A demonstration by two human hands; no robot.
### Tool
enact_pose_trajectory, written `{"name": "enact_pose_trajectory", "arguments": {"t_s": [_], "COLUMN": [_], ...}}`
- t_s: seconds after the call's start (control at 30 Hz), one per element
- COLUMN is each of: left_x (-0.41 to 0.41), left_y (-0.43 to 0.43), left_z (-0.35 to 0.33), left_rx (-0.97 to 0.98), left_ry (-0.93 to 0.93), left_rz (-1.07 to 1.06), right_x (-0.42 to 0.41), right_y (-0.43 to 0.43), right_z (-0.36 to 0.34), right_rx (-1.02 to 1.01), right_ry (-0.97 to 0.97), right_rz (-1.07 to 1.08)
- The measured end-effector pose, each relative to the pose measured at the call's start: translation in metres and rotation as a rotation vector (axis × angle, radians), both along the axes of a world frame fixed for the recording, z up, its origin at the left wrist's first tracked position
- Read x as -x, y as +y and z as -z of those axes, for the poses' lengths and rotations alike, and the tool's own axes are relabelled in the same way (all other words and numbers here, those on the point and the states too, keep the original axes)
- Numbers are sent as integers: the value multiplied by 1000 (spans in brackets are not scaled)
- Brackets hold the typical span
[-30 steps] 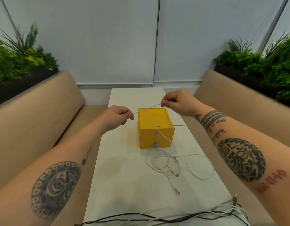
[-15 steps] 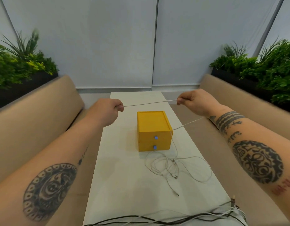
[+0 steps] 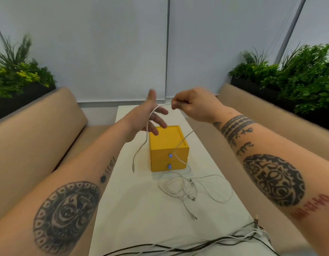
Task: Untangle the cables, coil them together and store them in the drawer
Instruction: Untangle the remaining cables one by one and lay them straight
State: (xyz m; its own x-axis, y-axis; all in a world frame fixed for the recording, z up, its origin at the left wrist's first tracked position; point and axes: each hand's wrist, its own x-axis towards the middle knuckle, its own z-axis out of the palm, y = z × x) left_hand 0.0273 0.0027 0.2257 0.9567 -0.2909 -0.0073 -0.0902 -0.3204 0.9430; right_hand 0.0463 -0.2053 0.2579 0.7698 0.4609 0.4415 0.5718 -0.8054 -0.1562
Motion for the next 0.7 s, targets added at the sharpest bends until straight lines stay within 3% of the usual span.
{"name": "enact_pose_trajectory", "arguments": {"t_s": [0.07,0.1,0.23,0.43,0.57,0.7], "left_x": [-1,-1,-6,-20,-26,-27], "left_y": [-4,-6,-9,15,37,51], "left_z": [-7,-8,-5,-7,11,34], "left_rx": [221,235,-15,18,69,-30], "left_ry": [108,98,-159,-390,-407,-316], "left_rz": [57,59,-64,-338,-473,-438], "right_x": [4,6,9,5,-4,-6], "right_y": [6,8,7,-26,-53,-63], "right_z": [-5,-6,-8,2,18,34], "right_rx": [48,67,121,-129,-193,-296], "right_ry": [-38,-49,-24,137,175,190], "right_rz": [-16,-18,0,39,121,156]}}
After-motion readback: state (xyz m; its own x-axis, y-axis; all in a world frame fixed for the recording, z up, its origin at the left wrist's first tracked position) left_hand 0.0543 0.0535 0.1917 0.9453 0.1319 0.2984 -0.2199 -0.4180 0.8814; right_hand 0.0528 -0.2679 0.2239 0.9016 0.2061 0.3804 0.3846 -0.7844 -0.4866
